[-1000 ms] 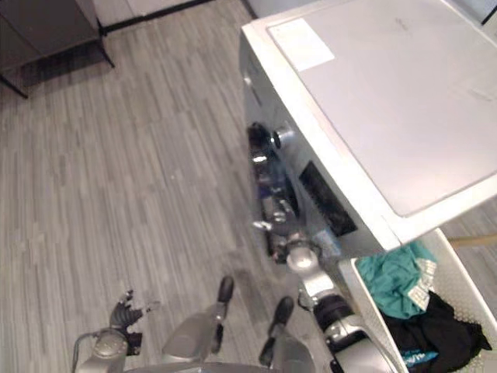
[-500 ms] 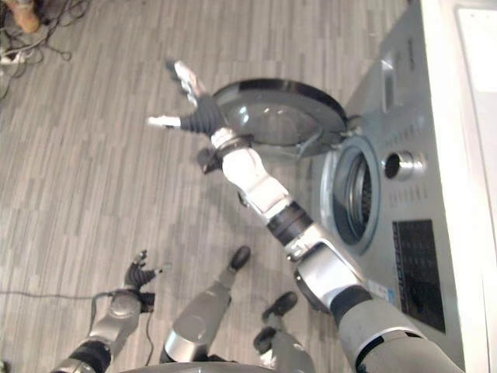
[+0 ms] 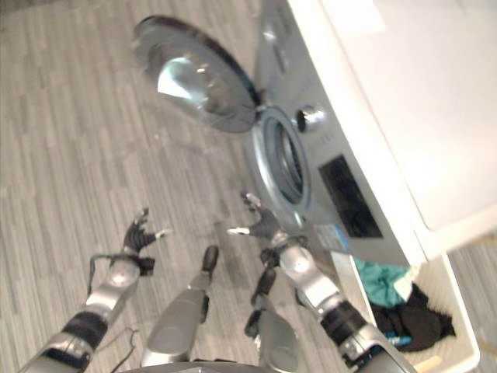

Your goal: Grab the laundry basket,head to the washer,open it,put in the laundry and shut it.

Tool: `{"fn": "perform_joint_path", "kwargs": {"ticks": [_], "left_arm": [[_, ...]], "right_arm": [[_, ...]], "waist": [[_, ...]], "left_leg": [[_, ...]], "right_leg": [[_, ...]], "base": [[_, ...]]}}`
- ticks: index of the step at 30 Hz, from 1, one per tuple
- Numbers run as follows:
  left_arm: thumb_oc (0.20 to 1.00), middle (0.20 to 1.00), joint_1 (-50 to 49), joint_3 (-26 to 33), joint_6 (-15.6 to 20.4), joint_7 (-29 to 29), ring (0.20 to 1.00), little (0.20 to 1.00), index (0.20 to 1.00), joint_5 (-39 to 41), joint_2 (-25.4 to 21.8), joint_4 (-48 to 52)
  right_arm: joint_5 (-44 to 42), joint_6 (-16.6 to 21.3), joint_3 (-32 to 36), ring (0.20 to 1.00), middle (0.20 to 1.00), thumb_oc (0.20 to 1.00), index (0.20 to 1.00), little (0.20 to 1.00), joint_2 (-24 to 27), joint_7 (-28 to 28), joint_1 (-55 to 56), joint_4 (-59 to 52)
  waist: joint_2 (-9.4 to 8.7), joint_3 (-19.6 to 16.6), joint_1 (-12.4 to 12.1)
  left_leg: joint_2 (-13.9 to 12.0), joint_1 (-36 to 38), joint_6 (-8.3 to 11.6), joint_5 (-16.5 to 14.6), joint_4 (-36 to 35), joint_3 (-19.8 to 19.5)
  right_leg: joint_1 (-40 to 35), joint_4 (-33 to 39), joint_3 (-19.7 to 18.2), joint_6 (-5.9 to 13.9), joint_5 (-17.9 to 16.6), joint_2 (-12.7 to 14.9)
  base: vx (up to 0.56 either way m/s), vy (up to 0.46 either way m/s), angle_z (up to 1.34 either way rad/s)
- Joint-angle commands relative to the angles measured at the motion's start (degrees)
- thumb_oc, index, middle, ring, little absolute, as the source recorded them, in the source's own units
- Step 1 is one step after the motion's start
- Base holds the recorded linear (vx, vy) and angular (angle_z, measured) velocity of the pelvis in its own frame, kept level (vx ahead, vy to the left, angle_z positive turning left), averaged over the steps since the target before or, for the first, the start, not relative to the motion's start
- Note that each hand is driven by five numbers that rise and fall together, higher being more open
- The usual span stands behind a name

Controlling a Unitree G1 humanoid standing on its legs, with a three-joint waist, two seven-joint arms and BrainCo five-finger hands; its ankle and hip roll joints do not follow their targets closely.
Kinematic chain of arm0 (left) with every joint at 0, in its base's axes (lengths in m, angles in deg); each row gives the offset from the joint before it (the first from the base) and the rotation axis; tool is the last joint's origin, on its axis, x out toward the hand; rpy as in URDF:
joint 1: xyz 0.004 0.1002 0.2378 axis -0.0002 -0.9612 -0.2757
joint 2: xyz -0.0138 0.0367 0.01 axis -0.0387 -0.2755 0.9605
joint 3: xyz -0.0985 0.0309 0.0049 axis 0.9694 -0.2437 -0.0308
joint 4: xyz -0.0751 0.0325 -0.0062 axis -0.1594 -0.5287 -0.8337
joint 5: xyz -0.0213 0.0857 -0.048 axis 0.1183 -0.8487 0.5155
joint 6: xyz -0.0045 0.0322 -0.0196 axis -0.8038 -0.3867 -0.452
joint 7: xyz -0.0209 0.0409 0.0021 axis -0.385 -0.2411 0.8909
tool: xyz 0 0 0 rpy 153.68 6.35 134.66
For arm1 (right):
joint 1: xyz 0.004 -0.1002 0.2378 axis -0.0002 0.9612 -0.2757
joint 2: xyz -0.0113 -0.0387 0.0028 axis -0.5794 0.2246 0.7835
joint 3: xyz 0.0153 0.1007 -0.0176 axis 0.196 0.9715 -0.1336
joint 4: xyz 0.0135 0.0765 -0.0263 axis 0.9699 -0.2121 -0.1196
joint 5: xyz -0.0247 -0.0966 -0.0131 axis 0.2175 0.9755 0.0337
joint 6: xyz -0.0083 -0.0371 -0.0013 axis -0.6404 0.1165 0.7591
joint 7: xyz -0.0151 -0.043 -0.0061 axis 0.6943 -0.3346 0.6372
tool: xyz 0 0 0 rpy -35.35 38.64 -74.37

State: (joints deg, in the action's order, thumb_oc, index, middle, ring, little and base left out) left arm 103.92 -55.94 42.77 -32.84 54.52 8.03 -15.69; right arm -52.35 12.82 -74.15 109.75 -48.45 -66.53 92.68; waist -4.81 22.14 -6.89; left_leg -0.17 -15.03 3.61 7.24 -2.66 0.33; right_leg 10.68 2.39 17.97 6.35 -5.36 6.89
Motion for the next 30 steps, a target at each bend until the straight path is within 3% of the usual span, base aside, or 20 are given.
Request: {"fn": "perform_joint_path", "kwargs": {"ticks": [1,2,9,19,25,28,30], "left_arm": [[1.000,1.000,6.05,0.28,0.44,-4.44,1.000,1.000,1.000,-2.63,-1.04,-7.32],[1.000,1.000,10.69,0.91,0.18,-5.71,1.000,1.000,1.000,-2.28,-3.39,-10.56],[1.000,1.000,17.91,6.13,-0.54,-7.12,1.000,1.000,1.000,0.71,-11.70,-22.86],[1.000,1.000,14.45,10.01,-0.60,-6.81,1.000,1.000,1.000,-2.02,-18.45,-23.93],[1.000,1.000,10.91,12.06,-0.17,-7.84,1.000,1.000,1.000,-4.41,-19.96,-18.66],[1.000,1.000,8.83,12.61,0.14,-7.75,1.000,1.000,1.000,-4.61,-19.10,-15.95],[1.000,1.000,5.35,13.45,0.41,-7.74,1.000,1.000,1.000,-4.56,-16.08,-13.08]], "right_arm": [[1.38,2.15,1.78,1.000,1.000,1.000,1.000,1.000,0.01,1.83,0.25,-2.65],[1.24,2.04,2.92,1.000,1.000,1.000,1.000,1.000,0.85,1.75,2.30,-1.51],[-0.92,3.37,7.45,1.000,1.000,1.000,1.000,1.000,2.33,1.19,7.04,-1.20],[-2.28,4.95,10.34,1.000,1.000,1.000,1.000,1.000,2.55,2.00,10.54,-3.29],[-1.10,5.63,12.49,1.000,1.000,1.000,1.000,1.000,2.51,1.29,11.25,-4.00],[-0.46,5.58,13.43,1.000,1.000,1.000,1.000,1.000,2.30,0.84,11.28,-4.13],[1.32,5.05,14.56,1.000,1.000,1.000,1.000,1.000,2.20,0.21,11.37,-4.32]], "waist": [[0.03,1.01,1.07],[-0.65,1.71,3.08],[-2.78,2.64,7.07],[-2.90,2.04,8.13],[-1.70,0.49,8.17],[-1.11,0.10,8.12],[-0.61,-0.67,8.23]], "left_leg": [[-0.74,0.03,-0.30,-3.34,-0.05,2.02],[-1.19,-0.59,-0.49,-3.33,0.28,3.29],[-2.14,-1.00,-1.02,-3.61,0.46,6.81],[-1.94,0.14,-1.30,-4.01,-0.50,8.00],[-1.21,1.26,-1.49,-4.34,-1.32,7.81],[-0.98,1.71,-1.62,-4.69,-1.28,8.08],[-0.64,3.05,-1.83,-5.73,-1.04,8.76]], "right_leg": [[4.25,-6.04,-2.65,1.73,5.89,1.63],[5.68,-6.11,-3.88,1.87,5.24,1.38],[8.18,-5.05,-7.16,2.53,3.11,0.55],[7.54,-2.98,-8.94,2.90,2.04,0.09],[6.44,-2.63,-8.99,2.94,2.11,0.46],[5.96,-2.69,-9.24,2.97,2.24,0.72],[4.91,-2.95,-9.96,2.98,2.68,0.78]], "base": [[-0.10,0.066,-0.57],[-0.08,0.055,-0.56],[-0.02,0.022,-0.48],[0.02,0.022,-0.14],[0.02,0.016,0.00],[0.01,0.034,0.04],[0.03,0.024,0.01]]}}
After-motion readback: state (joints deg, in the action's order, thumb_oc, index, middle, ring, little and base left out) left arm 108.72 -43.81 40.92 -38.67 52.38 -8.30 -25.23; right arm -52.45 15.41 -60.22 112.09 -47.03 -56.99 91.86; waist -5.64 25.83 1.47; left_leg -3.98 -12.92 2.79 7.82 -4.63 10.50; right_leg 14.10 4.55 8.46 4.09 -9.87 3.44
